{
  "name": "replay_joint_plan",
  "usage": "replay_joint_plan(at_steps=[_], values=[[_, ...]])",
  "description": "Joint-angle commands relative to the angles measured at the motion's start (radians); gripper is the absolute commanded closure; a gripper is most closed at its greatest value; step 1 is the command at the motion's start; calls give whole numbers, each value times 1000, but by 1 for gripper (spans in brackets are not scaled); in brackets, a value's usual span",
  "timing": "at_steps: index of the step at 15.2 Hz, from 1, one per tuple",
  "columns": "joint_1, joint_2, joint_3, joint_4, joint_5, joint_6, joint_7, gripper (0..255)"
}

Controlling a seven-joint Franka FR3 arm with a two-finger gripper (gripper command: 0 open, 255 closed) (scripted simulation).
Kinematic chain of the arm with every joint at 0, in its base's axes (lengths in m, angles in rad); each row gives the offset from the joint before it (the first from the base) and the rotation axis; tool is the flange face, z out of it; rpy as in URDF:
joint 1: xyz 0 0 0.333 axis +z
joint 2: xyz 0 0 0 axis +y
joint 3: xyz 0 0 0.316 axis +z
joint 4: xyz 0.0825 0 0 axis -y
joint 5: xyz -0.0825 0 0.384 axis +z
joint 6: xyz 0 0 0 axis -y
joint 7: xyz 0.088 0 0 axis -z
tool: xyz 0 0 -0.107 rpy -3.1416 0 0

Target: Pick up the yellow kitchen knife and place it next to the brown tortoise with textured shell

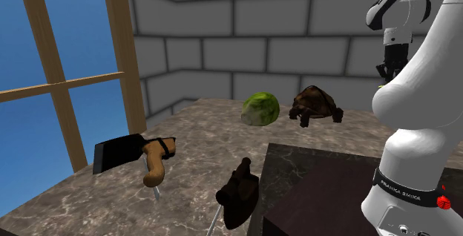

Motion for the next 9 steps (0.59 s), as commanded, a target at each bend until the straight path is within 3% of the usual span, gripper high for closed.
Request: replay_joint_plan(at_steps=[1, 9], values=[[-1, 12, -6, -22, 4, 32, -3, 255], [-1, 66, -24, -90, 28, 145, -17, 255]])
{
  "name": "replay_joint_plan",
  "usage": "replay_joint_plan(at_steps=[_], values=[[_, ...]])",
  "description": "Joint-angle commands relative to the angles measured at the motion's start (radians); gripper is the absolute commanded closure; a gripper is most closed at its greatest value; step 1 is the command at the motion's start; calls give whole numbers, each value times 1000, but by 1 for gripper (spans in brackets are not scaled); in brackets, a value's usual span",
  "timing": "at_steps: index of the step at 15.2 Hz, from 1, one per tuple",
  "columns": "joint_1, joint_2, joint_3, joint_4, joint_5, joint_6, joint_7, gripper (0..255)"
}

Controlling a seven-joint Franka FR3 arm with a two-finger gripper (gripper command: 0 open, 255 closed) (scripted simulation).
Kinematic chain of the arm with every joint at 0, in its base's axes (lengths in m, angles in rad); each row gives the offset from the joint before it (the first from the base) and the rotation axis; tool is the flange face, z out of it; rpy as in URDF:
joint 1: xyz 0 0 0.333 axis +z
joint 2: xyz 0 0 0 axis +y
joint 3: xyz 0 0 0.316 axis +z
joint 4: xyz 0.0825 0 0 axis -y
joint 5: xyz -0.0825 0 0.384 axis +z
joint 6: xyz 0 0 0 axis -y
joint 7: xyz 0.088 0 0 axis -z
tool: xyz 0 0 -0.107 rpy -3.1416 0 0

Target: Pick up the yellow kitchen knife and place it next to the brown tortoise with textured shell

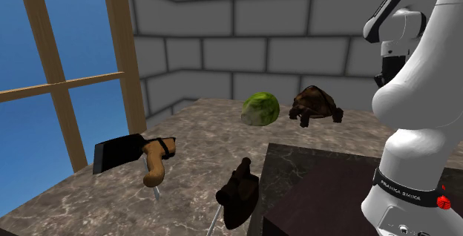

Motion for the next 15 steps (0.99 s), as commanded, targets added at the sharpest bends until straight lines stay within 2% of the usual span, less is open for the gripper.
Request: replay_joint_plan(at_steps=[1, 15], values=[[0, 18, -5, -17, 9, 33, -6, 255], [-7, 164, -20, -101, 104, 232, -67, 255]])
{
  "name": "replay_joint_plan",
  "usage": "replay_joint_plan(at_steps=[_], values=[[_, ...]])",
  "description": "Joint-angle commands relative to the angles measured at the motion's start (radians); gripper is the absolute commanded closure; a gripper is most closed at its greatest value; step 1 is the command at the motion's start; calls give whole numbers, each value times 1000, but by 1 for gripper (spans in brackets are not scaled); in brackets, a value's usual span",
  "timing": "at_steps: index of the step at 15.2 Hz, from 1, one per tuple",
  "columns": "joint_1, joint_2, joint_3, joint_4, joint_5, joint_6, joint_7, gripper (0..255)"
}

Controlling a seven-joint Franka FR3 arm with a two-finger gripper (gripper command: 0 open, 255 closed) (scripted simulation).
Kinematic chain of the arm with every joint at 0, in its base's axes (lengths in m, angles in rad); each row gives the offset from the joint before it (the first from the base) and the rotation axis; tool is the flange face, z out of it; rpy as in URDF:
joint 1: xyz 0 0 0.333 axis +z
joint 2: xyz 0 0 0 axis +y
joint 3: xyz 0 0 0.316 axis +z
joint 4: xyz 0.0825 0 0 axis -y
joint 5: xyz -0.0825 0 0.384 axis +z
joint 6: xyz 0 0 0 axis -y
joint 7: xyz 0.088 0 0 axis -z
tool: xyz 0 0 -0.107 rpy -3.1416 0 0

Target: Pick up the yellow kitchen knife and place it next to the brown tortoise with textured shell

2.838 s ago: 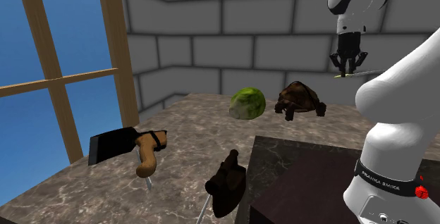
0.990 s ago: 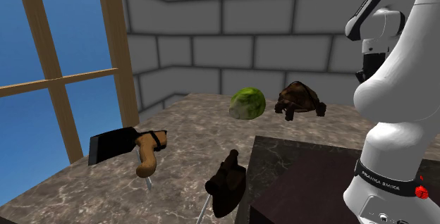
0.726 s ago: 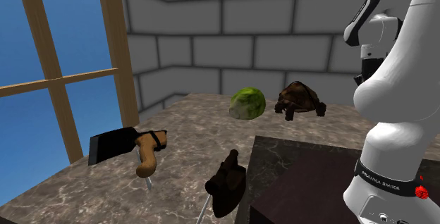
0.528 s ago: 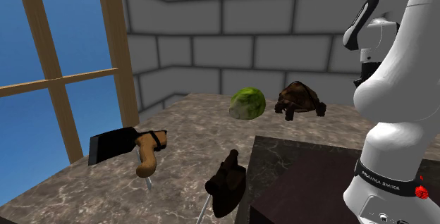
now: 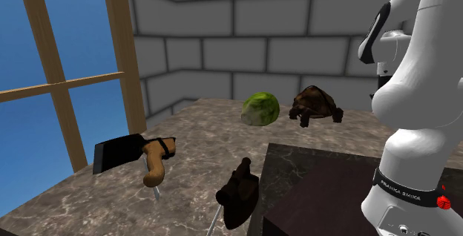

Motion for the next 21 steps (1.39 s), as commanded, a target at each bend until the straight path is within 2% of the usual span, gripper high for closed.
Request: replay_joint_plan(at_steps=[1, 17, 21], values=[[-2, 28, 2, -6, 21, 28, -13, 255], [-59, 248, 71, -42, 214, 234, -134, 255], [-61, 252, 74, -42, 218, 238, -136, 255]])
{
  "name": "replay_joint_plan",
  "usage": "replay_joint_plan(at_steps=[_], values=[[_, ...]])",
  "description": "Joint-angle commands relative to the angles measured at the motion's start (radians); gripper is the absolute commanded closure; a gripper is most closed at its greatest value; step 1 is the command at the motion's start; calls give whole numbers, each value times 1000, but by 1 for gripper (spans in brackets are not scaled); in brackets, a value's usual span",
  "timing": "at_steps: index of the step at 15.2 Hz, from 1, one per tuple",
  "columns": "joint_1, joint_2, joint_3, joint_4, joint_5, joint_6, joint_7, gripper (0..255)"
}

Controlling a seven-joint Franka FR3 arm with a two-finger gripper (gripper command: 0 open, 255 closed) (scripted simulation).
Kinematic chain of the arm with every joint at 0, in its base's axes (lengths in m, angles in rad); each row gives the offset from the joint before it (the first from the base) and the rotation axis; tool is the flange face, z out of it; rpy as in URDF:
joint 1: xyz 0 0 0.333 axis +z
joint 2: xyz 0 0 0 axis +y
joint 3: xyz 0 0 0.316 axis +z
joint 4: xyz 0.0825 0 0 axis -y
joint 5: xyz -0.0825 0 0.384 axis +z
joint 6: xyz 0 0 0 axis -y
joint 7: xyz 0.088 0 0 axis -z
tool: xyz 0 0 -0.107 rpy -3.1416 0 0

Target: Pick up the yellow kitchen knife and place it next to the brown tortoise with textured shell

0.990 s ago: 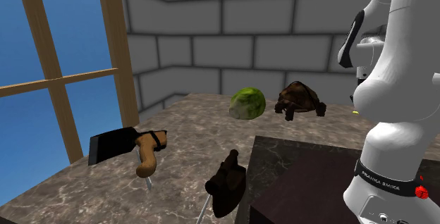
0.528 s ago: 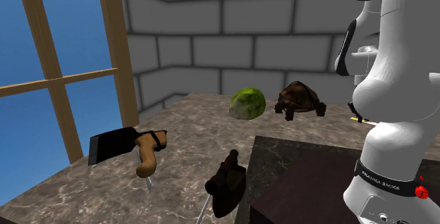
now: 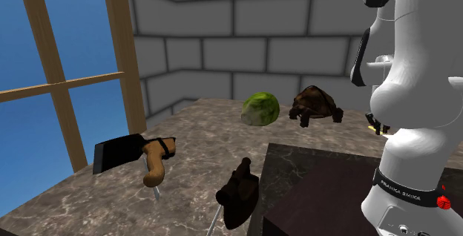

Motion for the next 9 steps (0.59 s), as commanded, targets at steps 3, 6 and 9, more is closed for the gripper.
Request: replay_joint_plan(at_steps=[3, 6, 9], values=[[0, 1, 1, 0, 1, 1, -1, 255], [0, 1, 1, 0, 1, 1, -1, 0], [0, 1, 1, 0, 1, 1, -1, 0]])
